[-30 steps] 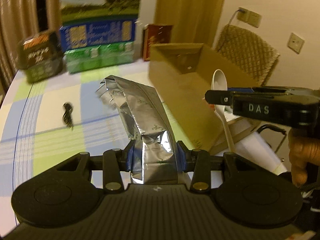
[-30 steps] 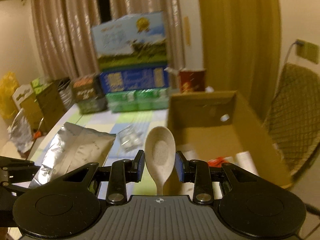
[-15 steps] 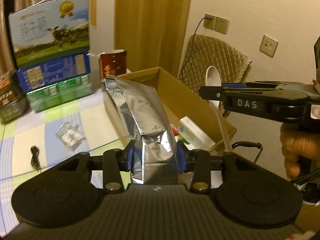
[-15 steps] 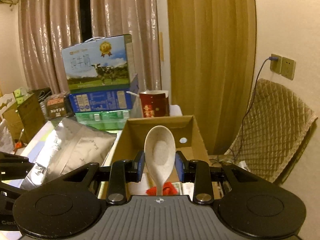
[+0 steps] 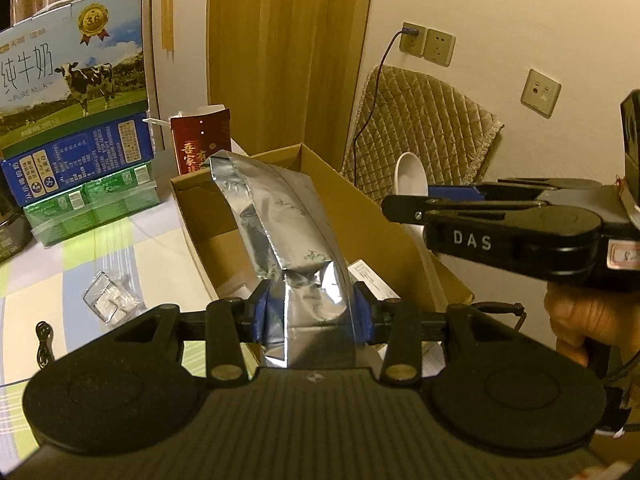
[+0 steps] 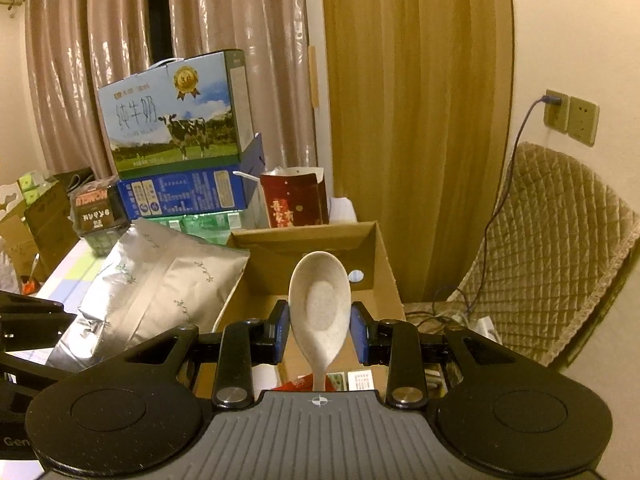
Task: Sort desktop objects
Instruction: 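Carry the silver foil bag and wooden spoon over the cardboard box, then open the left tool to drop the foil bag while the right tool releases the spoon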
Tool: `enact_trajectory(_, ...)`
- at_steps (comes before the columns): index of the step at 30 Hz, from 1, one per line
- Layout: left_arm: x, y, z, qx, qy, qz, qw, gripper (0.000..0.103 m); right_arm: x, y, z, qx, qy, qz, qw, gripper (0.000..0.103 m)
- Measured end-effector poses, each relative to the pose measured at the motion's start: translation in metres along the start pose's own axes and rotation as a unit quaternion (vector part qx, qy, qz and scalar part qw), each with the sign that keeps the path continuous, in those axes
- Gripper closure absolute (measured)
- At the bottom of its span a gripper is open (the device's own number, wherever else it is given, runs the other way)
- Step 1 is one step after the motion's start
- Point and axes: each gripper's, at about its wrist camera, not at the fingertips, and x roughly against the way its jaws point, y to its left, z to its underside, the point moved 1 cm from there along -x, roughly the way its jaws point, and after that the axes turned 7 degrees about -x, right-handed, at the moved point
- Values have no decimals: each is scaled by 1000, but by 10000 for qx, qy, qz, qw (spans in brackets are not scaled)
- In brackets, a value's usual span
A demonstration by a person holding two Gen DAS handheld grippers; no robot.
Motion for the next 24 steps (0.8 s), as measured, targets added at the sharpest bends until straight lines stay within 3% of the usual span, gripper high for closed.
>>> enact_trajectory(24,-48,25,-14,322,30,128,9994,65,-33,-11,-13,49,22,175,9998,73)
